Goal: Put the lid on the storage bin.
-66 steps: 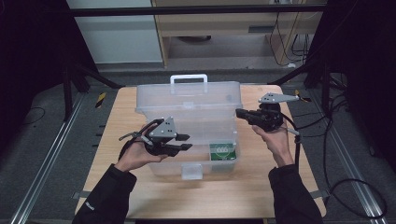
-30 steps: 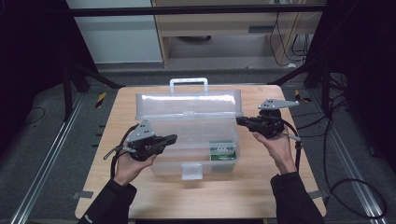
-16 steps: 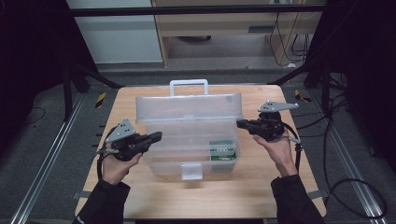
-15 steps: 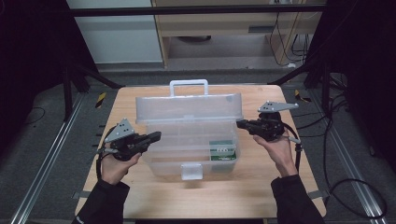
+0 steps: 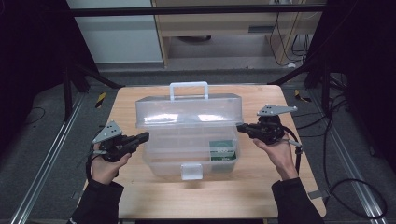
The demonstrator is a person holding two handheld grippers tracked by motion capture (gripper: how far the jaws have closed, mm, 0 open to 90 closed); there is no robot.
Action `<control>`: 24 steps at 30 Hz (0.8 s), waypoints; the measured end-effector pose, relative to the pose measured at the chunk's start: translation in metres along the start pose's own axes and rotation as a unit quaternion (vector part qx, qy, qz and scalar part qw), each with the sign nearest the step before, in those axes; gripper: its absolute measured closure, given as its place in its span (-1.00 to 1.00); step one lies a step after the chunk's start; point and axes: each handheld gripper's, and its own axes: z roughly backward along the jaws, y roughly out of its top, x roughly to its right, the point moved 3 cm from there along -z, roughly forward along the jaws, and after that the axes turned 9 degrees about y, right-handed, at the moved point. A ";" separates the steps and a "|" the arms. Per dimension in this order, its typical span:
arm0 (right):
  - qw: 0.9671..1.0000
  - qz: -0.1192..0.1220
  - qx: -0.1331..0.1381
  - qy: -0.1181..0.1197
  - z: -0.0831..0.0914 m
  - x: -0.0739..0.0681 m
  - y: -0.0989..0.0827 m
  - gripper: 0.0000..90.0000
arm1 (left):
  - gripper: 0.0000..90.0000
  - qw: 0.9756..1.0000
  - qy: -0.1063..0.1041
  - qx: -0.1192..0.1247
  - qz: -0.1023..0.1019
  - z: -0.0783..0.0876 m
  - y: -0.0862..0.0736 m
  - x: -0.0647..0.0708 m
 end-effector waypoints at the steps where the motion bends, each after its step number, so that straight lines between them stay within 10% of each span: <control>1: 1.000 0.003 -0.003 -0.002 0.000 -0.001 0.000 1.00 | 0.99 1.000 0.003 0.000 0.001 0.000 -0.001 -0.002; 24: 1.000 -0.002 -0.019 -0.004 0.002 -0.008 -0.025 0.98 | 0.99 1.000 0.021 -0.019 0.013 0.007 -0.018 -0.015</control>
